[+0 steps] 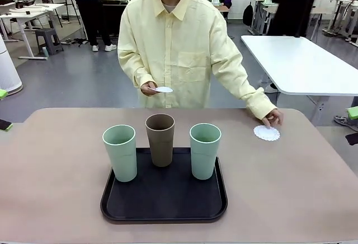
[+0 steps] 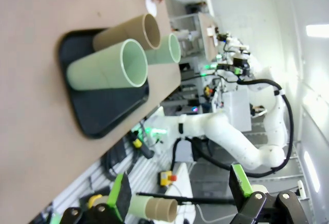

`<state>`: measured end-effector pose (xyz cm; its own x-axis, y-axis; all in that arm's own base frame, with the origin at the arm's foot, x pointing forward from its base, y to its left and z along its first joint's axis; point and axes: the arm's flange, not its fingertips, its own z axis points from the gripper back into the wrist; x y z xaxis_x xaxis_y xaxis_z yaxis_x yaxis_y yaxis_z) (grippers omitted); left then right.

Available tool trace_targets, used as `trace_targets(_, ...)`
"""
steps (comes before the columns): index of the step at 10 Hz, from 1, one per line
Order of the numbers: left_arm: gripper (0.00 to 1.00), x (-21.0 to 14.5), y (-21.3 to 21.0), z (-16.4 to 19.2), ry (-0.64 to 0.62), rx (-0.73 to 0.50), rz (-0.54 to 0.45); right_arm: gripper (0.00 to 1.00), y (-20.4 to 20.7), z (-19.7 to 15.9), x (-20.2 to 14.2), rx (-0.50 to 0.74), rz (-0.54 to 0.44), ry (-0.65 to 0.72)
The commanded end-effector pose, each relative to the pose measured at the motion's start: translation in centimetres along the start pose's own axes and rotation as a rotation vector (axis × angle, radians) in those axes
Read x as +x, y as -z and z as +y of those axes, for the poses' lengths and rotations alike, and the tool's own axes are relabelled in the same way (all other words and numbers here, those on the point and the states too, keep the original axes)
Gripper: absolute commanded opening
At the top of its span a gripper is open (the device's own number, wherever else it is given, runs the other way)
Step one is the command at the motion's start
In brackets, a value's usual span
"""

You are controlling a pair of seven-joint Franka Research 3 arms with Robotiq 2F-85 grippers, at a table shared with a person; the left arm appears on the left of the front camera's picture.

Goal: Place coasters on the table and set cups on them.
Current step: Pick up one Reusable plastic cup and place it on a coaster set by the human.

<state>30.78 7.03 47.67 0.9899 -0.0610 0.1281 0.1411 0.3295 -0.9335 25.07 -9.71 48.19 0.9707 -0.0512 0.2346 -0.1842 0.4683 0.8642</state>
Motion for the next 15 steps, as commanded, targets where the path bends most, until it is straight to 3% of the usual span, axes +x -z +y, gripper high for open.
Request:
trace_targets(1, 1.0, 0.0, 0.0, 0.0, 0.008, -0.006, -0.001, 1.0, 0.0, -0.1, 0.1, 0.011, 0.001, -0.003)
trace_targets(12, 1.0, 0.0, 0.0, 0.0, 0.008, -0.006, -0.001, 1.0, 0.0, 0.0, 0.0, 0.0, 0.0, 0.0)
trace_targets(13, 1.0, 0.0, 0.0, 0.0, 0.008, -0.006, -0.001, 1.0, 1.0, 1.7, 2.7, -0.127, -0.023, -0.255)
trace_targets(15, 1.0, 0.0, 0.0, 0.0, 0.008, -0.006, -0.001, 1.0, 4.9, 3.9, 6.6, -0.296, 0.106, -0.618)
